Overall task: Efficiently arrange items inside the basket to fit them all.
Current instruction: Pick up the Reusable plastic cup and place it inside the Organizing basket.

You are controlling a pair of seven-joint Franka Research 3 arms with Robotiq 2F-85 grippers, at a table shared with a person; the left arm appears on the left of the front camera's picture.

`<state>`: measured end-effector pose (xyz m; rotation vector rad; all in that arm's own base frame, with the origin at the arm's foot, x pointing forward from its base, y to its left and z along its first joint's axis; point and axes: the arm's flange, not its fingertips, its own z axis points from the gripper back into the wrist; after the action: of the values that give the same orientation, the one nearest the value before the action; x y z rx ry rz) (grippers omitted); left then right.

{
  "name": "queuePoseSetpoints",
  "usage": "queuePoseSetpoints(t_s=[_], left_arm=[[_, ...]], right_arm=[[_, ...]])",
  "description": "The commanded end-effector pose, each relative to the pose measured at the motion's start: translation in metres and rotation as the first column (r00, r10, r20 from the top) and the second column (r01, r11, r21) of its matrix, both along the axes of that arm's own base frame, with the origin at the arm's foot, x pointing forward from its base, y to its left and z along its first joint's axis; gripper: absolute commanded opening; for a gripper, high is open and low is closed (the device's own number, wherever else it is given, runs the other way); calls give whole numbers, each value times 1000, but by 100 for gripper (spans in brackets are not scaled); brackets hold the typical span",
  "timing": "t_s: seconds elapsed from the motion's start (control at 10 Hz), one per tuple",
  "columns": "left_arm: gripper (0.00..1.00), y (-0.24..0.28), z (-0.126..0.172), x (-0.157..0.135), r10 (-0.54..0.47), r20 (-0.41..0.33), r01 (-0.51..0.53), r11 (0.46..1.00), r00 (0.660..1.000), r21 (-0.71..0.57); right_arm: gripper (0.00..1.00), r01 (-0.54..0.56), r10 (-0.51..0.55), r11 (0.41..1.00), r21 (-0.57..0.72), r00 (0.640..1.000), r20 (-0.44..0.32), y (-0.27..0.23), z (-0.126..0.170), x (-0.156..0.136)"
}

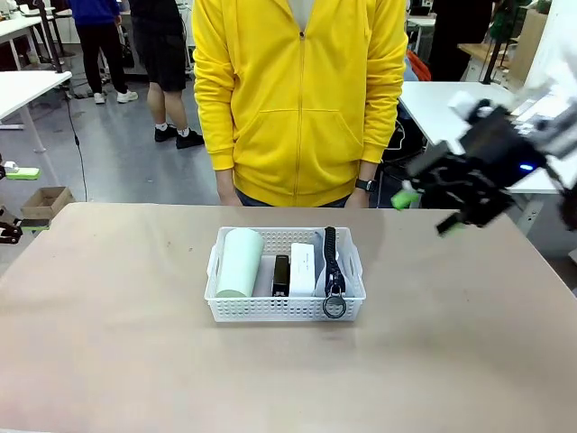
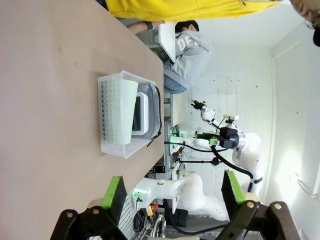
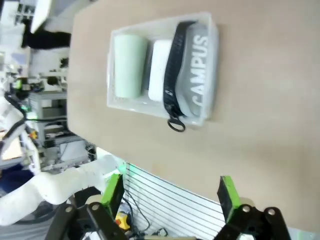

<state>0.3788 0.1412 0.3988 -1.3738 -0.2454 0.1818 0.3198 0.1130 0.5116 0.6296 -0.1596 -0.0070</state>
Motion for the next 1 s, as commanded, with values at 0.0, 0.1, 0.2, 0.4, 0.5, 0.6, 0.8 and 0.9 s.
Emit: queuePoseSetpoints(t_s=[0.0,0.1,0.2,0.4,0.5,0.6,0.8,0.9], left_arm=[[100,-2,2,-2,-4,-6,4,1000,1000,2],[100,-2,2,-2,-4,-6,4,1000,1000,2],[100,-2,2,-2,-4,-6,4,1000,1000,2],[100,-2,2,-2,-4,-6,4,1000,1000,2],[100,-2,2,-2,-4,-6,4,1000,1000,2],[100,-2,2,-2,-4,-6,4,1000,1000,2],[100,-2,2,-2,-4,-6,4,1000,1000,2],[100,-2,2,-2,-4,-6,4,1000,1000,2]], right_arm=[[100,-40,25,984,172,996,86,-58,-18,-34],[100,-37,9,955,295,995,96,-88,-35,-48],[100,-36,-20,917,397,991,135,-114,-54,-61],[100,50,-101,879,473,991,83,-149,-99,-71],[100,11,-79,866,500,990,115,-157,-117,-71],[100,51,-105,902,430,989,102,-167,0,-6],[100,51,-105,902,430,989,102,-167,0,-6],[100,51,-105,902,430,989,102,-167,0,-6]])
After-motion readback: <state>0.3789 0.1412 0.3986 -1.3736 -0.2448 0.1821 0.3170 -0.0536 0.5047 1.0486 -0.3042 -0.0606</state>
